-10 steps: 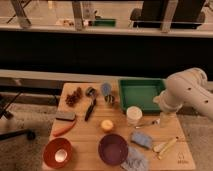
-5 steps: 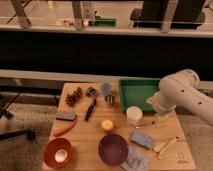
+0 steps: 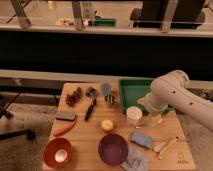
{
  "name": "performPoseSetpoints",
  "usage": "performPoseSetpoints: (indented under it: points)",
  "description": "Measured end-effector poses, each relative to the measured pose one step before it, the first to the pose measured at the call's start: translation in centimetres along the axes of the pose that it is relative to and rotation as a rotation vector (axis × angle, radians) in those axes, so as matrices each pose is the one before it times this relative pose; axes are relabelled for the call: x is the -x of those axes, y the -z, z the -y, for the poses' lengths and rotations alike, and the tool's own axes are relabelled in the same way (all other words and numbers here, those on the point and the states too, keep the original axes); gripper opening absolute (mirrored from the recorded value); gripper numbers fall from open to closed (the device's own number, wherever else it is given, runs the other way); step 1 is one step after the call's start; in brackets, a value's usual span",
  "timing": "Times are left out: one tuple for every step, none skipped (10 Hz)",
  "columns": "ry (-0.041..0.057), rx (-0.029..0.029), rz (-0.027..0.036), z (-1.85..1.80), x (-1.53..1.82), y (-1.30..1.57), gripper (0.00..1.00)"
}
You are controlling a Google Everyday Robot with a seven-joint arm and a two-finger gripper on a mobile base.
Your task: Place brush in purple bowl
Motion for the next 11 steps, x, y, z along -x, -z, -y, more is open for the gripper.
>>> performPoseSetpoints:
  points:
    - [0.01418, 0.00029, 0.00334, 0.244, 0.306, -0.276, 0.8]
    - [0.01177, 0.00001, 0.00357, 0.276, 0.357, -0.21, 0.8]
    - [0.02477, 0.00202, 0.00211, 0.462, 0.557, -0.51, 0.8]
    - [0.01546, 0.00115, 0.00163, 0.243, 0.388, -0.303, 0.8]
    - [0.01711, 0.00076, 0.00025, 0.231, 0.36, -0.309, 0.8]
    - [0.01798, -0.00109, 0.00053, 0.282, 0.347, -0.232, 0.8]
    - [0.02493, -0.00259, -0.00281, 0.403, 0.402, -0.219, 0.8]
    - [0.03026, -0.00398, 0.00566, 0.632, 0.76, -0.115, 0.8]
    - [0.01602, -0.00316, 0.00648, 0.292, 0.246, -0.079, 0.8]
    - [0.01781, -0.00403, 0.00329, 0.209, -0.029, -0.142, 0.8]
    - [0.0132, -0.00208, 0.00707, 0.207, 0.152, -0.21, 0.8]
